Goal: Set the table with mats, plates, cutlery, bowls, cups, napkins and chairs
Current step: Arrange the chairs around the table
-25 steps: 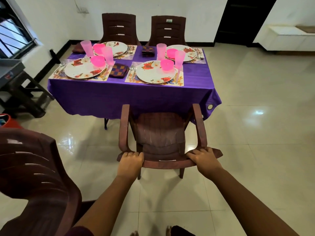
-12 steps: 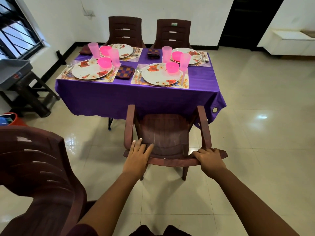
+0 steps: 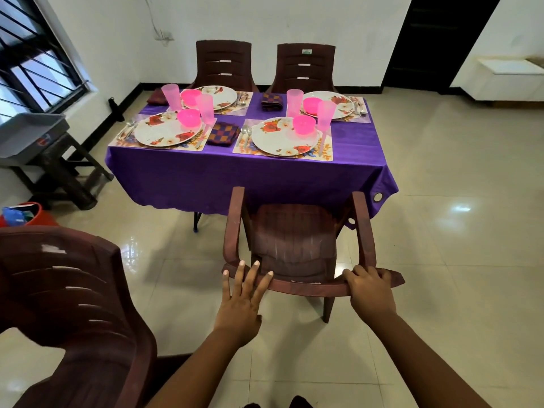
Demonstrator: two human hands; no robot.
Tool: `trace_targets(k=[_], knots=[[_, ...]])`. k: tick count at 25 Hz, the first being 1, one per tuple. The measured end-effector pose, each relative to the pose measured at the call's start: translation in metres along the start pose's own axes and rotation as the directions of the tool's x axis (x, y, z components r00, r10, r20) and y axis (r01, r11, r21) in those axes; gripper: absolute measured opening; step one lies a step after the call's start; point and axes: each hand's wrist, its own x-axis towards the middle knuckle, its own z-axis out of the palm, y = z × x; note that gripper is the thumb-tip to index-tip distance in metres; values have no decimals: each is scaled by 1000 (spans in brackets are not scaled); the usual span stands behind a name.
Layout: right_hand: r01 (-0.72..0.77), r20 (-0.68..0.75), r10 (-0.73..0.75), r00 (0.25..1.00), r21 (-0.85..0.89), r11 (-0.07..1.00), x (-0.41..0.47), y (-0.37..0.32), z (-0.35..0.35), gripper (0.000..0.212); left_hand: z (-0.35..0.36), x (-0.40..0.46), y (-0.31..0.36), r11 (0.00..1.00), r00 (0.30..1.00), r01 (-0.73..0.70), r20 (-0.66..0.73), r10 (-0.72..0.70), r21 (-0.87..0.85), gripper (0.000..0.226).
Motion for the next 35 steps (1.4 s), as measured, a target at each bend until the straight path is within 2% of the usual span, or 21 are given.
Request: trace_targets(k=[5, 9, 11, 13, 15, 17, 19, 22, 25, 27, 30, 35], knots=[[13, 67, -12, 998, -23, 1000, 12, 2, -15, 36, -6, 12, -3, 1000, 997, -14, 73, 14, 4, 143], [6, 144, -2, 990, -33, 999, 14, 1, -24, 40, -16, 15, -2, 998, 990, -7, 140, -2, 67, 123], [-35, 185, 35, 982, -8, 999, 10, -3, -29, 52, -22, 10, -3, 999, 988, -41, 151, 40, 3, 113], [-65, 175, 63, 983, 3, 998, 7, -19, -36, 78, -22, 0, -10, 989, 998, -24, 59, 33, -143, 95], [53, 133, -56, 990, 24, 998, 1, -52, -47, 94, -20, -13, -24, 946, 987, 127, -54, -149, -297, 80], [219, 82, -226, 971, 83, 972, -8, -97, -55, 96, -21, -26, -49, 862, 907, 350, -97, -410, -367, 77], [349, 71, -358, 931, 111, 930, -19, -140, -64, 94, -24, -42, -81, 774, 827, 503, -47, -560, -384, 76], [522, 49, -525, 850, 68, 850, -25, -190, -77, 86, -30, -71, -130, 689, 735, 615, -36, -677, -384, 74], [710, -8, -717, 697, -137, 691, 1, -226, -101, 78, -50, -90, -171, 566, 606, 677, -81, -791, -470, 69], [755, -76, -787, 612, -239, 610, 27, -250, -124, 69, -69, -97, -201, 508, 539, 683, -107, -836, -525, 66], [772, -134, -834, 535, -325, 547, 56, -296, -159, 58, -88, -110, -244, 451, 515, 658, -77, -854, -603, 63], [806, -57, -902, 429, -426, 410, 72, -367, -180, 58, -87, -115, -280, 313, 483, 692, 95, -871, -650, 75]])
